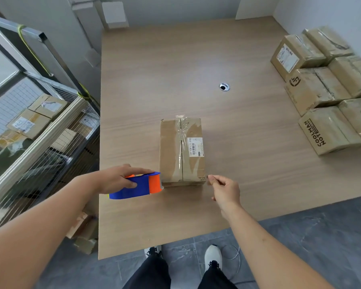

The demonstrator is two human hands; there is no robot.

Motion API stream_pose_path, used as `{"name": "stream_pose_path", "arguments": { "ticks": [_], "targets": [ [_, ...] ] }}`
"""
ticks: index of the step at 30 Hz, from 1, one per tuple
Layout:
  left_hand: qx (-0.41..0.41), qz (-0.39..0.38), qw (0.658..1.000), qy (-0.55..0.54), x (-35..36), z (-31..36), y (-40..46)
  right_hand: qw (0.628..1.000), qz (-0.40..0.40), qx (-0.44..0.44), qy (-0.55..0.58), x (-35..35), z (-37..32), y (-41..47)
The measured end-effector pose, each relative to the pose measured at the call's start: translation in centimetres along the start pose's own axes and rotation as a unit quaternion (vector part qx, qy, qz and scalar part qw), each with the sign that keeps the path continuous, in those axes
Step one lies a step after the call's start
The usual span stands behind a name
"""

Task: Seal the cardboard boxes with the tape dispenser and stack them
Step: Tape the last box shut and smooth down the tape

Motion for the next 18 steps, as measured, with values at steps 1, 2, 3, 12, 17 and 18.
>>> {"name": "stream_pose_path", "arguments": {
  "ticks": [1,2,3,12,17,18],
  "targets": [
    [0.003,-0.004,1.0,0.001,0.0,-0.1,0.4,1.0,-0.001,-0.002,-0.003,0.2,0.3,0.2],
    [0.006,-0.007,1.0,0.0,0.0,-0.2,0.7,1.0,-0.003,-0.008,-0.009,0.4,0.5,0.3],
    [0.008,-0.011,1.0,-0.003,0.0,-0.2,0.9,1.0,-0.007,-0.017,-0.018,0.6,0.5,0.3],
    [0.037,-0.033,0.998,-0.044,1.5,1.8,1.8,0.91,0.006,-0.262,-0.322,2.4,-7.6,-0.3],
    [0.085,-0.036,0.993,-0.069,3.5,3.9,2.0,0.79,-0.206,-0.34,-0.467,9.6,-6.0,-0.8],
    [0.089,-0.036,0.993,-0.07,3.5,3.6,1.9,0.779,-0.209,-0.336,-0.486,9.4,-5.7,-0.6]
  ]
}}
Point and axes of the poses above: each hand's wrist, its own y-axis towards the middle knuckle, its own x-axis out of the palm, z = x × y, the point moved 10 cm from there along y, towards the middle knuckle, and after that the axes turned 13 degrees about -x, right-handed, at the moved point
